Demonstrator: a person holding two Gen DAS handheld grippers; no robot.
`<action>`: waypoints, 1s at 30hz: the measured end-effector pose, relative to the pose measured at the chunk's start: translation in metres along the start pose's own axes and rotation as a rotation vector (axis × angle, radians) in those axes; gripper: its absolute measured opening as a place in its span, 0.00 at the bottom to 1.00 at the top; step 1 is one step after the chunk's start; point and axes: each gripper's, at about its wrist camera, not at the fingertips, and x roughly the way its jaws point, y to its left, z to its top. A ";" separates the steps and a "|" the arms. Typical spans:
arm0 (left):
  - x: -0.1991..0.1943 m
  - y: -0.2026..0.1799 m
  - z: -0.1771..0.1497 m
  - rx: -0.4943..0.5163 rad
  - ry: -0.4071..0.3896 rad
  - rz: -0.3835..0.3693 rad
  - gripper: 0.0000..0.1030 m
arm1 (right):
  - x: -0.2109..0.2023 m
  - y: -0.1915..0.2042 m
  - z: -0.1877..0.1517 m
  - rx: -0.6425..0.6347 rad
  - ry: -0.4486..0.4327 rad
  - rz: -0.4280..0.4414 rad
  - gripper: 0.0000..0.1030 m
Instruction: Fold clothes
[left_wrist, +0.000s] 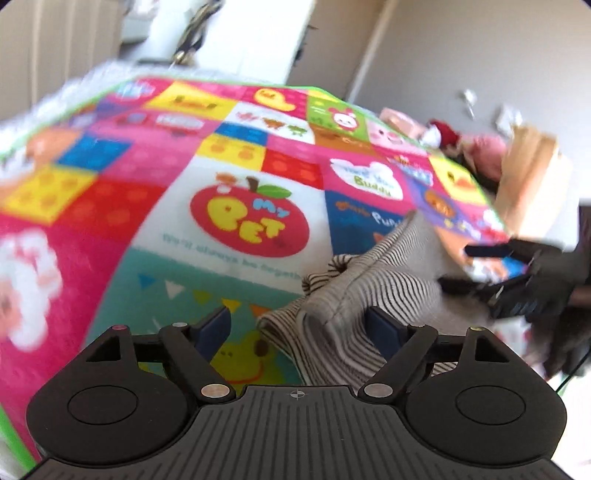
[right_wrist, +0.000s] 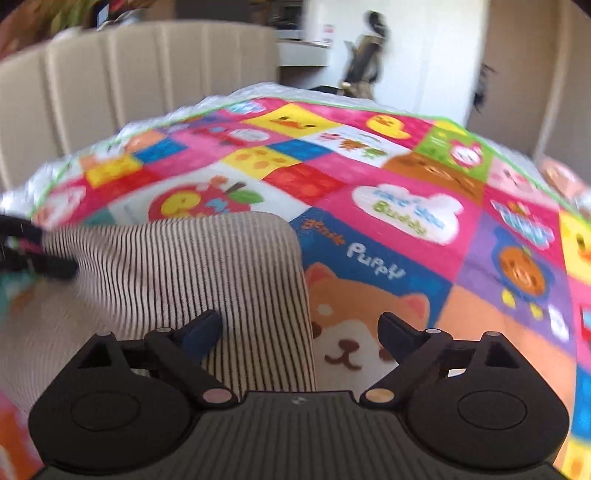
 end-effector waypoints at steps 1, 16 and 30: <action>-0.004 -0.004 0.002 0.041 -0.005 0.006 0.83 | -0.011 -0.003 -0.002 0.052 -0.005 0.017 0.90; 0.068 0.022 0.032 -0.207 0.152 -0.257 0.98 | 0.004 0.014 -0.073 0.752 0.092 0.430 0.90; 0.057 -0.052 -0.001 -0.037 0.231 -0.450 0.93 | 0.005 -0.067 0.008 0.393 0.005 0.154 0.66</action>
